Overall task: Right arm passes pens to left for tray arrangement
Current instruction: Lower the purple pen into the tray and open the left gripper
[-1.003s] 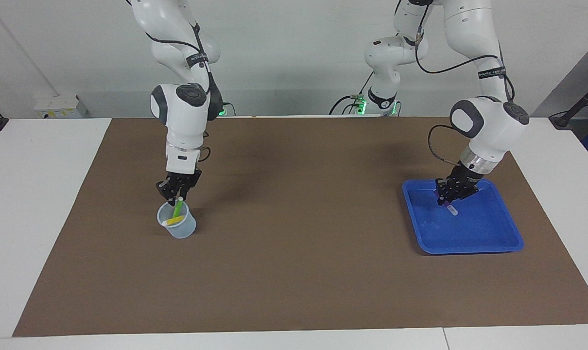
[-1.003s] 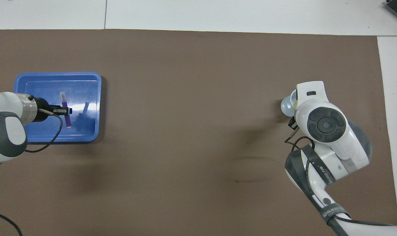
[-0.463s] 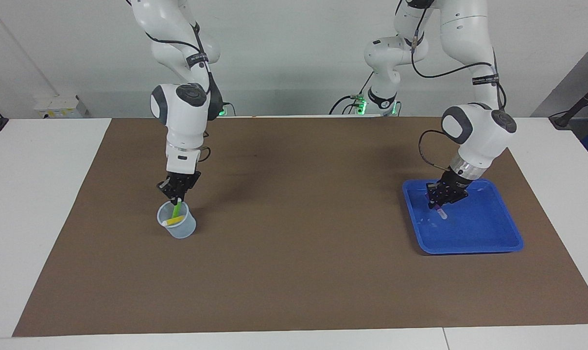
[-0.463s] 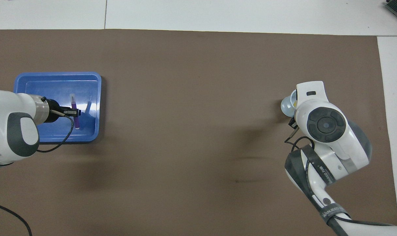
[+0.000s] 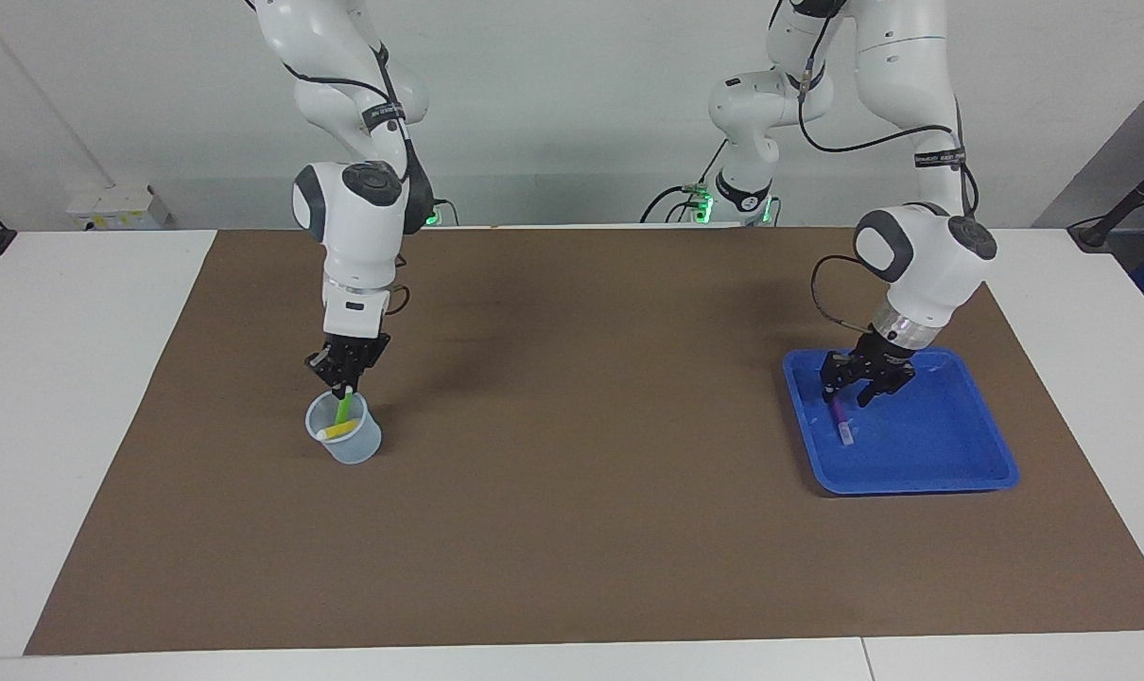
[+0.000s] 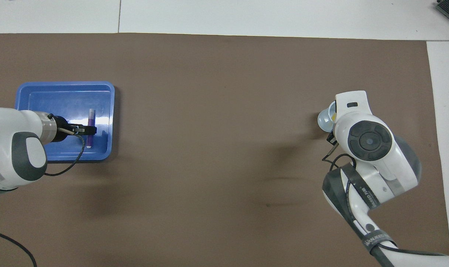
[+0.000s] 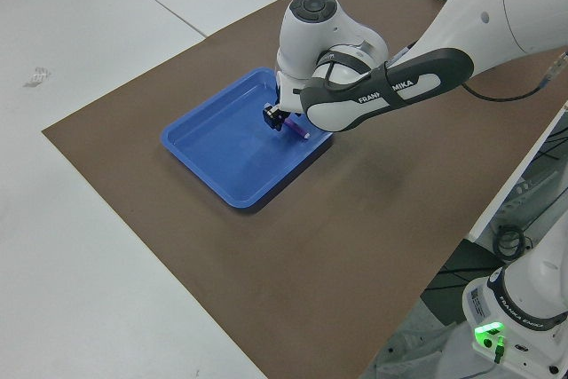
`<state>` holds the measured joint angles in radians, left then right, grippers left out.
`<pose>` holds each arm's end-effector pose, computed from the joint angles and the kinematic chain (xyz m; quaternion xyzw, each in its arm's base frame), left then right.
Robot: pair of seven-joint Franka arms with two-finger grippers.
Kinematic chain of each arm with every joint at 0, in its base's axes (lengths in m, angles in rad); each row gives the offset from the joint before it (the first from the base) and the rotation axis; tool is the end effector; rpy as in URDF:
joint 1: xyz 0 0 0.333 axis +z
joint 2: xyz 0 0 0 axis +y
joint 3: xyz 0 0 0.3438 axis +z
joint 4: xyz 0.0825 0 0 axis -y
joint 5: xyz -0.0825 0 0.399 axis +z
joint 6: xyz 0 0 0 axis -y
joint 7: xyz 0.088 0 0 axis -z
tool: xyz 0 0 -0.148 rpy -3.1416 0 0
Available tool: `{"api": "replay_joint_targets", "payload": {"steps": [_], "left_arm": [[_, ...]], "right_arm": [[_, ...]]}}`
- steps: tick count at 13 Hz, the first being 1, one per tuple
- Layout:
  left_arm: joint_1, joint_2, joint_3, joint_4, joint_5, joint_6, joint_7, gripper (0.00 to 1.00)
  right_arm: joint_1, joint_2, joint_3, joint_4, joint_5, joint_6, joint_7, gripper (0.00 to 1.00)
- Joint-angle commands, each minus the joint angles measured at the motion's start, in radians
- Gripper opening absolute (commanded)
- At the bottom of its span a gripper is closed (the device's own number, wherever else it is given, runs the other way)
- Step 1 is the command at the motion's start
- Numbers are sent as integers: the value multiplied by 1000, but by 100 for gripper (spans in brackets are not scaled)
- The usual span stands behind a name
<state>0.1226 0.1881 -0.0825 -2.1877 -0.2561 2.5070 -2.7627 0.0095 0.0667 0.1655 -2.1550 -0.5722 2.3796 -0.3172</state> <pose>0.5881 0.0195 0.2905 0.0693 0.9914 -0.0745 0.0819 0.5813 0.0810 0.3673 0.8830 0.4151 0.0623 0.2101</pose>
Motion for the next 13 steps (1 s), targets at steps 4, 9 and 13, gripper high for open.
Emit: {"api": "replay_joint_targets", "payload": {"steps": [4, 9, 13], "left_arm": [[-6, -19, 1, 84, 105, -81, -132, 100], [-8, -87, -3, 114, 199, -157, 300, 100], [-18, -104, -6, 157, 199, -247, 681, 100]], "right_arm": [[-17, -14, 6, 112, 15, -88, -111, 0], [-17, -56, 5, 248, 222, -219, -126, 0], [-5, -59, 6, 355, 274, -313, -109, 0]]}}
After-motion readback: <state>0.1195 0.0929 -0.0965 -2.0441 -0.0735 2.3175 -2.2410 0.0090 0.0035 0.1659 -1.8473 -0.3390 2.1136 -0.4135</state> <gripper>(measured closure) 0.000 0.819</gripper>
